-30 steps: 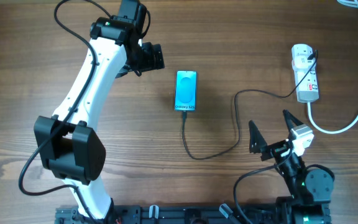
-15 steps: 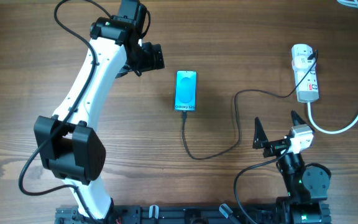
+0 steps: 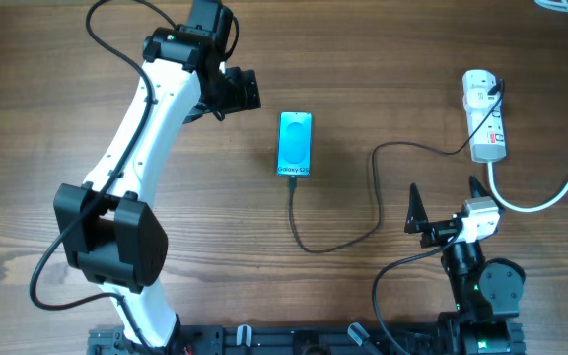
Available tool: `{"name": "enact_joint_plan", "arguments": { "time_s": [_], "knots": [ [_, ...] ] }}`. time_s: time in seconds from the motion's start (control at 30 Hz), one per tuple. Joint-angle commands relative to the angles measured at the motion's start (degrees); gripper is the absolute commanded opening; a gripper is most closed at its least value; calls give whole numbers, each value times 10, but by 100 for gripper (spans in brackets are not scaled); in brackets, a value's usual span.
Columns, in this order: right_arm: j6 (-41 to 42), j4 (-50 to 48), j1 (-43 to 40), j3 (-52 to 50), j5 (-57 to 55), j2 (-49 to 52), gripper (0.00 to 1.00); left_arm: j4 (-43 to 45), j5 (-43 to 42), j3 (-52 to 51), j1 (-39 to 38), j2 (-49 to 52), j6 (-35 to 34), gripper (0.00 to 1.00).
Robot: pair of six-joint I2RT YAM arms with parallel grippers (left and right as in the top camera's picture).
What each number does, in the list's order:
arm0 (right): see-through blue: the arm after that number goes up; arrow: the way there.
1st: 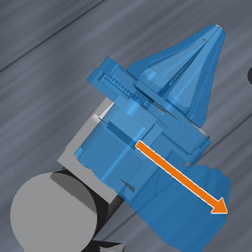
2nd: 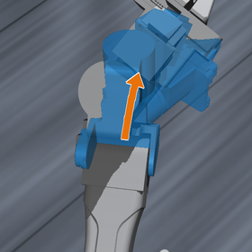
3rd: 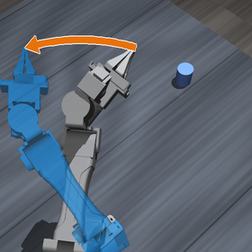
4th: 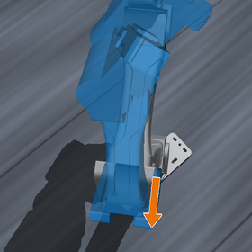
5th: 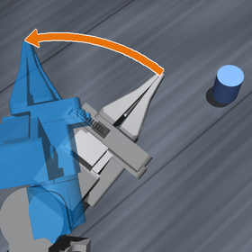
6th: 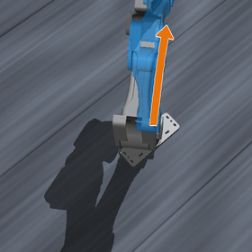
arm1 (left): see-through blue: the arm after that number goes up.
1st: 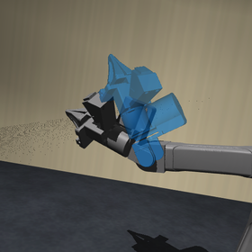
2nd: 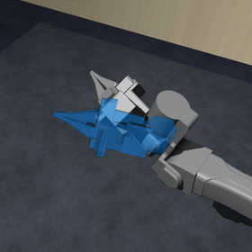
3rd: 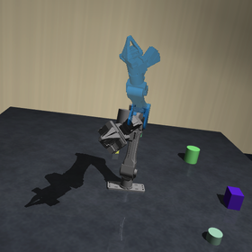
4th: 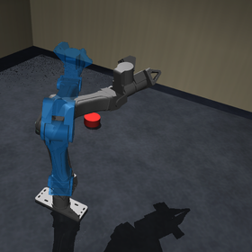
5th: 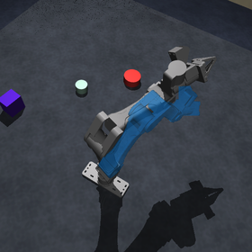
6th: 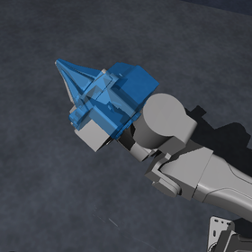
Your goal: Plug charger to phone and switch on socket
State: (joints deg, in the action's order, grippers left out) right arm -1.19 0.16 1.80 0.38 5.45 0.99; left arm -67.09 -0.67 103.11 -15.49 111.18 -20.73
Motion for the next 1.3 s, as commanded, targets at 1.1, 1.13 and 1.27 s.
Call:
{"name": "enact_joint_plan", "arguments": {
  "time_s": [1.1, 1.13, 1.27],
  "knots": [
    [-2, -2, 2, 0, -12, -8, 100, 0, 7, -1, -1, 4, -8, 100],
    [-2, -2, 2, 0, -12, -8, 100, 0, 8, -1, -1, 4, -7, 100],
    [-2, -2, 2, 0, -12, -8, 100, 0, 11, -1, -6, -5, -7, 100]
  ]
}}
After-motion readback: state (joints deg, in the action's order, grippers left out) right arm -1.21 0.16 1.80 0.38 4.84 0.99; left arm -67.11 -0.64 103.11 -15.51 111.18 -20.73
